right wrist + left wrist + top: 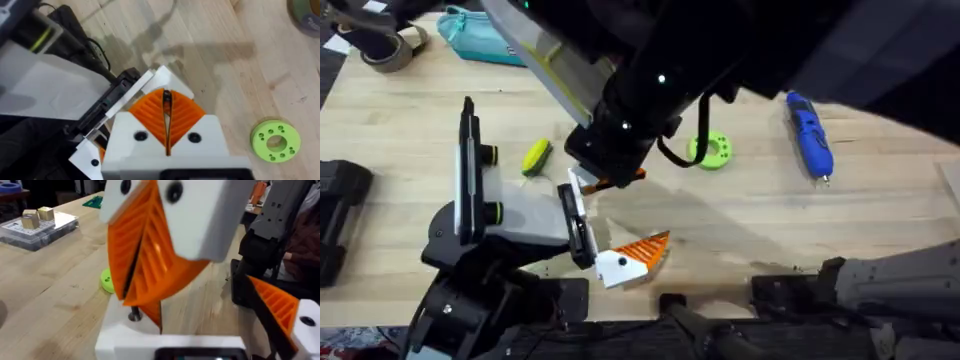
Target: Pick up the gripper from the table and insert it into the empty holder that is missing its gripper. Then pick up a screw, insert it into the mounting hole, and use the screwdriver to tighten it. Finally, clean up the table by picking up the vegetable and placing it into the bucket.
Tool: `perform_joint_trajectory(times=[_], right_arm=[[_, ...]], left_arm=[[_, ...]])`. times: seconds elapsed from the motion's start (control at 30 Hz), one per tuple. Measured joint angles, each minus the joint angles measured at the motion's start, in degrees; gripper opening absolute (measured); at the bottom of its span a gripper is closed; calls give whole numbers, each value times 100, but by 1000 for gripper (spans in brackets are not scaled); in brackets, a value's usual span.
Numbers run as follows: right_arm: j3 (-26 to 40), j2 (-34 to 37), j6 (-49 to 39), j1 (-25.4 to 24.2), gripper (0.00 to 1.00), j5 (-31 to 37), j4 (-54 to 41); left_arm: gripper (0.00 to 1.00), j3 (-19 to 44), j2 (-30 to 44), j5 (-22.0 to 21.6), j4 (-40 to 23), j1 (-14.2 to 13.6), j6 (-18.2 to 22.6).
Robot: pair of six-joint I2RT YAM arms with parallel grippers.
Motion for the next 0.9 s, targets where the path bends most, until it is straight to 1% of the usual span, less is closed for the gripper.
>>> perform_joint_trajectory(times=[0.13, 0.9], right_arm=[[-104, 0, 0, 0, 15, 0, 66], [-191, 0, 2, 0, 15, -9, 100]], left_arm=[[986, 0, 1, 0, 0, 0, 0], [986, 0, 0, 0, 0, 0, 0]])
